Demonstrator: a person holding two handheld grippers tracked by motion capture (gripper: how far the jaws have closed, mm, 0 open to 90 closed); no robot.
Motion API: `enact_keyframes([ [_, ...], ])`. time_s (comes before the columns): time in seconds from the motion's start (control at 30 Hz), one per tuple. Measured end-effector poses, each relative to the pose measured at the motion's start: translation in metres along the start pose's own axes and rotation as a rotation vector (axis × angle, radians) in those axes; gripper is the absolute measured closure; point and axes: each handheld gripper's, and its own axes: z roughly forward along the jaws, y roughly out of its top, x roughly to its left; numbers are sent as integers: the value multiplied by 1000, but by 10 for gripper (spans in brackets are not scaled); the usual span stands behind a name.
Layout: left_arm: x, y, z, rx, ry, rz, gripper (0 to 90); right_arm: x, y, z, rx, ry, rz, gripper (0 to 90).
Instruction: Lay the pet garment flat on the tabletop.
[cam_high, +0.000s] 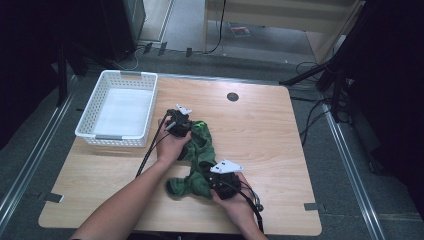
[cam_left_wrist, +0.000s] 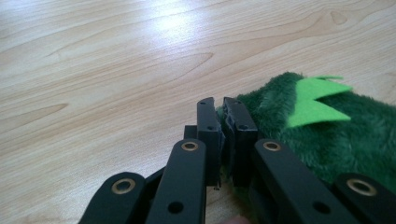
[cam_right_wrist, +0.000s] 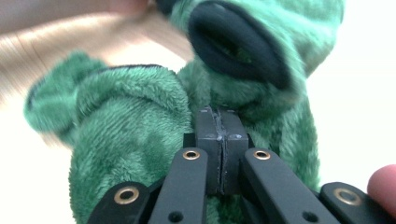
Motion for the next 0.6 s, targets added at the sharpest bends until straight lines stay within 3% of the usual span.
enact_keyframes([
  [0.07, -1, 1, 0, 3, -2, -7, 862, -4, -4, 2, 6, 8, 1, 879],
  [0.1, 0, 1, 0, 6, -12, -10, 846, -8, -4, 3, -6, 37, 21, 831],
  [0.17, 0, 1, -1, 3, -42, -12, 772, -13, -1, 0, -29, 81, 33, 667],
  [0.27, 1, 2, -5, -18, -93, -12, 631, -16, 6, -16, -96, 127, 27, 581],
  [0.37, 4, 5, -14, -51, -90, -33, 547, -21, 14, -33, -170, 131, 31, 570],
  [0.47, 9, 8, -24, -80, -111, -68, 505, -26, 23, -43, -235, 78, 48, 546],
  [0.53, 8, 9, -27, -92, -108, -61, 500, -28, 30, -40, -248, 73, 78, 514],
  [0.6, 4, 9, -27, -87, -113, -54, 499, -25, 38, -29, -223, 101, 60, 483],
])
